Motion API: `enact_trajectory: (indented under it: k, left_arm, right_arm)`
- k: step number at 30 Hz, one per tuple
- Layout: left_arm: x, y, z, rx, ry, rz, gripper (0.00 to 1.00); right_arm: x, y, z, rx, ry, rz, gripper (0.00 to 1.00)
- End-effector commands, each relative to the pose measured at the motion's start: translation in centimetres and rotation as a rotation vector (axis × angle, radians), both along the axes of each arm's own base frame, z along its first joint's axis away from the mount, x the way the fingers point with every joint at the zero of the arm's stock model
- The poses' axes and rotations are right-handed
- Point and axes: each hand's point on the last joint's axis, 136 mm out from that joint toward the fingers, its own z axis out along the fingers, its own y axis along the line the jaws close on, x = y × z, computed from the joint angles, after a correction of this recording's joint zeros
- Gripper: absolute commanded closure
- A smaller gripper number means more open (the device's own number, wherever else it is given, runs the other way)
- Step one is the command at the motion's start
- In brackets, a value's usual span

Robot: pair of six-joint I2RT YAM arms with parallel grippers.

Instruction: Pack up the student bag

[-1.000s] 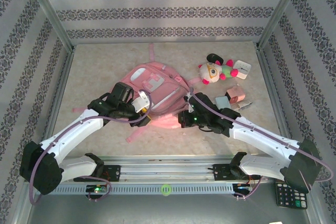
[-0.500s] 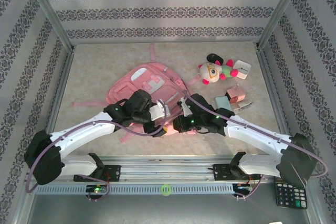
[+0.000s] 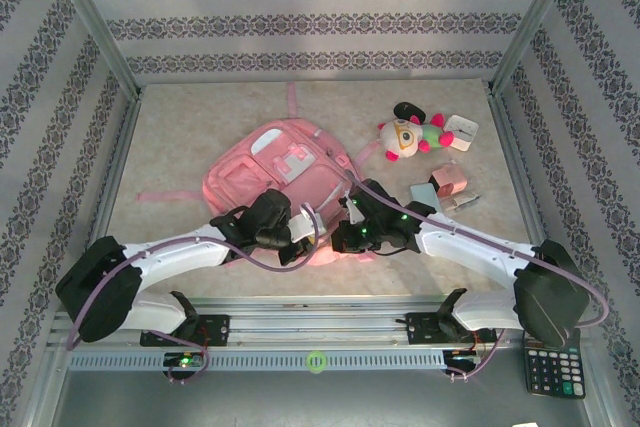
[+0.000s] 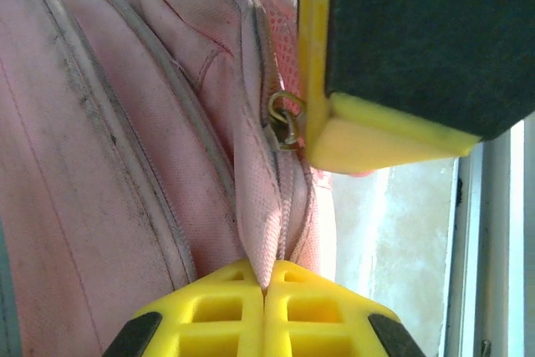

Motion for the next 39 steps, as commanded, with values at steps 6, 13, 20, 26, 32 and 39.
enact_trajectory:
  k: [6,13,20,26,32,39]
  left_arm:
    - [-0.4,-2.6,1.4,-0.19,0.101,-0.012,1.0]
    - [-0.6,-2.9,2.2,-0.22,0.112,-0.018,1.0]
    - [-0.3,-2.8,3.0,-0.25,0.101,0.007,1.0]
    - [0.2,-2.9,3.4,-0.272,0.094,0.038,1.0]
    - [0.7,-1.1,1.8,-0.131,0.052,0.071,1.0]
    - [0.7,2.3,0.9,0.024,-0.003,0.083,1.0]
  right_arm:
    - [2.6,-1.3,-1.4,-0.133,-0.193,-0.027,0.95]
    - [3.1,-1.2,-2.0,-0.16,-0.261,-0.028,0.83]
    - [3.2,-1.1,-2.6,-0.167,-0.298,-0.062,0.77]
    - [2.6,0.0,-2.3,-0.145,-0.333,-0.053,0.88]
    - [2.9,-4.2,-2.3,-0.334,-0.312,-0.122,1.0]
    - [3.7,-9.2,-1.1,-0.454,-0.293,-0.163,1.0]
